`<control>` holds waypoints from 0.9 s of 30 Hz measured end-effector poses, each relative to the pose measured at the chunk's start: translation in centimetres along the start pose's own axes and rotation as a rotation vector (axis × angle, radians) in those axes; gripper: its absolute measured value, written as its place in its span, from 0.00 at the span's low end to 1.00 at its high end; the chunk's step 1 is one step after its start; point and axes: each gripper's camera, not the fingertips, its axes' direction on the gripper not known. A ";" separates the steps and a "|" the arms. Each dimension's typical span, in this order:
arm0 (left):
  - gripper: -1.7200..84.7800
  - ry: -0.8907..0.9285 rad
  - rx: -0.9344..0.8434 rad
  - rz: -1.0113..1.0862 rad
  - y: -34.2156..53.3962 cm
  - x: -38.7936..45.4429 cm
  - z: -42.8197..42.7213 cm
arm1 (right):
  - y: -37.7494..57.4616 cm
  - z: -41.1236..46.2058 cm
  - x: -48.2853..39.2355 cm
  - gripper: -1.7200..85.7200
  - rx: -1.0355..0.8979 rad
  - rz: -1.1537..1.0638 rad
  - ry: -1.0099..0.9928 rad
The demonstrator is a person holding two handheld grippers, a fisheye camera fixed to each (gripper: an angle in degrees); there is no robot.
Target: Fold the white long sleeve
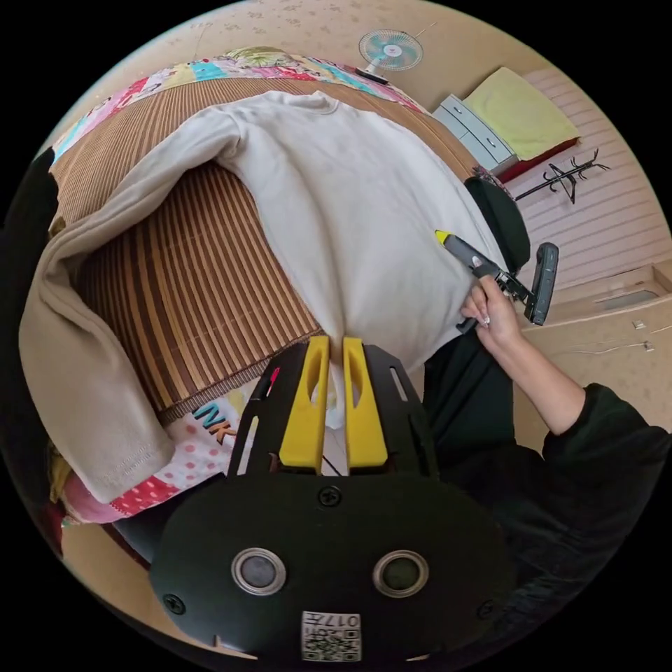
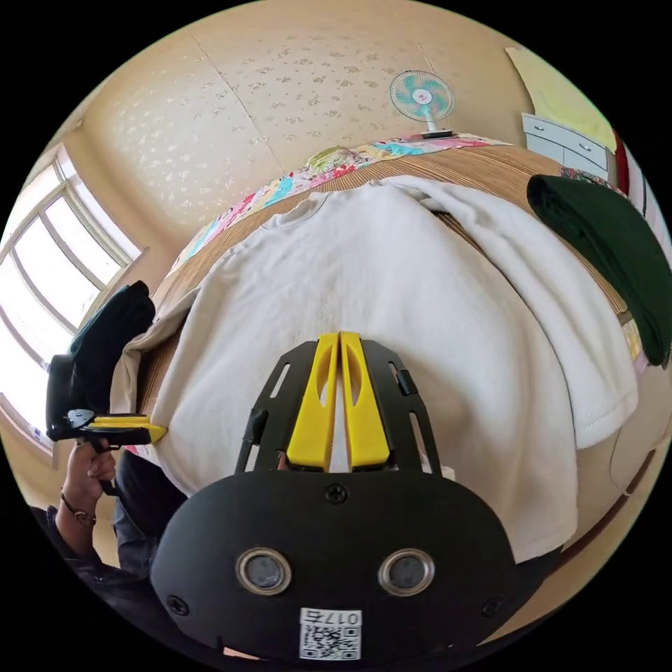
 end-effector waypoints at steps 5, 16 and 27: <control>0.06 -0.052 -0.051 -0.109 9.0 -4.4 -3.5 | 3.0 -1.6 -4.7 0.03 -0.103 -0.179 -0.001; 0.07 0.110 0.214 -0.216 26.8 -9.6 -16.8 | 0.1 -14.4 5.2 0.14 -0.065 0.022 0.312; 0.07 0.193 0.320 -0.120 26.8 -7.5 -25.8 | -8.0 -26.8 19.1 0.07 -0.013 0.147 0.146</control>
